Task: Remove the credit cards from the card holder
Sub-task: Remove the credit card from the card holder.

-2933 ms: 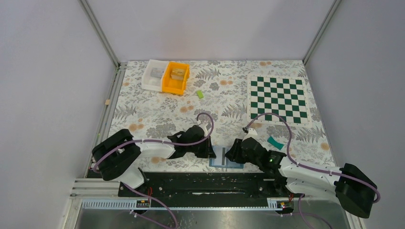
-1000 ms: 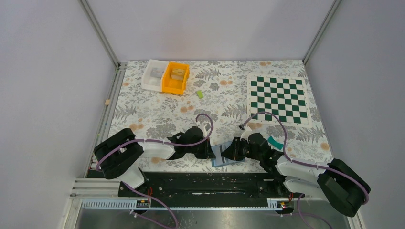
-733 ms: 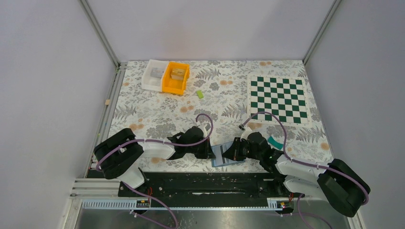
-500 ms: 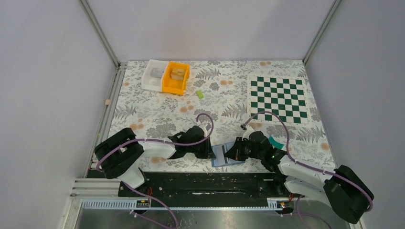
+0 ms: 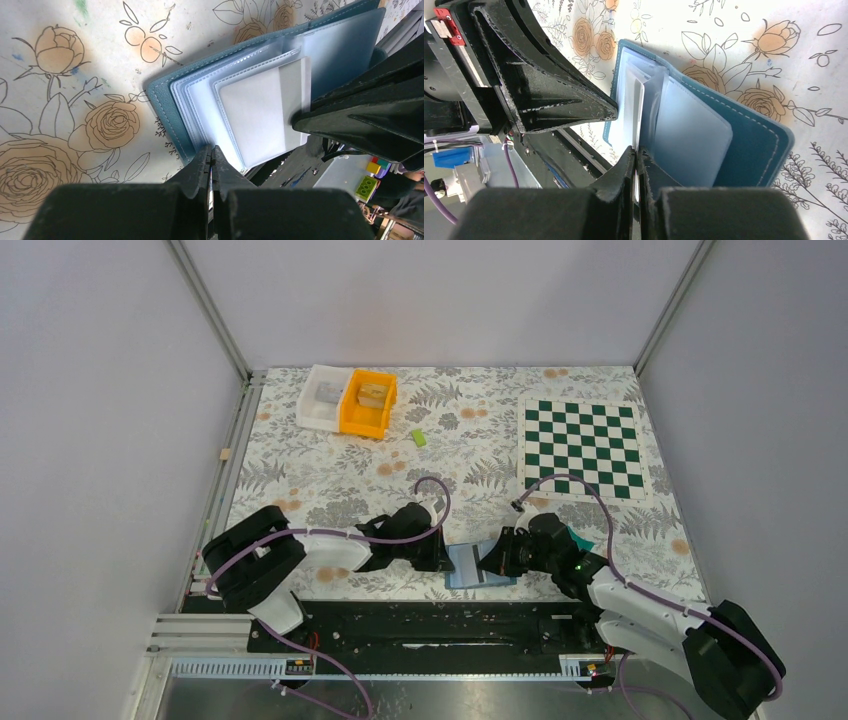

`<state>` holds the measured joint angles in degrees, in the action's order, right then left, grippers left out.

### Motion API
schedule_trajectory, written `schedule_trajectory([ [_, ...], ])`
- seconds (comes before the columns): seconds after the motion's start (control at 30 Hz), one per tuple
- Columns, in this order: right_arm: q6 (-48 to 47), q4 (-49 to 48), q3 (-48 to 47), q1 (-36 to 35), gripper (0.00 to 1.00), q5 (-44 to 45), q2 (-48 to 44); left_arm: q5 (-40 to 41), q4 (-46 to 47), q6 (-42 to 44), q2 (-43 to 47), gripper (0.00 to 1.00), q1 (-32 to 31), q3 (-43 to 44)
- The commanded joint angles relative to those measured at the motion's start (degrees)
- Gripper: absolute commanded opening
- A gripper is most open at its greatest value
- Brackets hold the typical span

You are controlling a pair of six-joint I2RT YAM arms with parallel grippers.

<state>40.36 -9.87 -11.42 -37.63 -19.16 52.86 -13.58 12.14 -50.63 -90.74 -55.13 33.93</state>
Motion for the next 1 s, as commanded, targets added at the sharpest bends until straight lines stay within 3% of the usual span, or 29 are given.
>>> schedule_trajectory([
  [0.0, -0.76, 1.86, -1.5, 1.37, 0.09, -0.99, -2.13, 6.94, -8.45, 2.73, -3.27, 0.0, -0.16, -1.5],
  [0.3, -0.86, 4.18, -1.63, 2.68, 0.11, -1.36, -4.59, 7.07, -9.04, 2.91, -3.64, 0.0, -0.17, -0.87],
  [0.47, -1.26, 4.16, -1.71, 2.91, 0.02, -2.01, -5.01, 6.93, -9.12, 2.92, -3.51, 0.0, -0.2, -0.73],
  [0.6, -0.83, 4.33, -1.93, 3.25, 0.13, -2.01, -5.03, 7.01, -9.15, 2.82, -3.23, 0.0, -0.21, -0.89],
  [0.73, -1.24, 4.34, -2.17, 3.62, 0.01, -2.87, -4.53, 7.08, -9.21, 2.82, -3.05, 0.0, -0.15, -1.0],
  [0.83, -1.28, 4.53, -2.49, 3.91, 0.0, -3.65, -4.58, 7.1, -9.17, 2.82, -3.18, 0.0, -0.15, -1.01],
  [0.9, -1.18, 5.63, -2.76, 4.19, 0.11, -3.37, -5.02, 7.1, -9.26, 2.82, -3.15, 0.0, -0.15, -0.98],
  [0.97, -1.32, 6.24, -2.86, 4.39, 0.13, -3.31, -5.72, 7.13, -9.26, 2.82, -3.21, 0.0, -0.18, -1.01],
])
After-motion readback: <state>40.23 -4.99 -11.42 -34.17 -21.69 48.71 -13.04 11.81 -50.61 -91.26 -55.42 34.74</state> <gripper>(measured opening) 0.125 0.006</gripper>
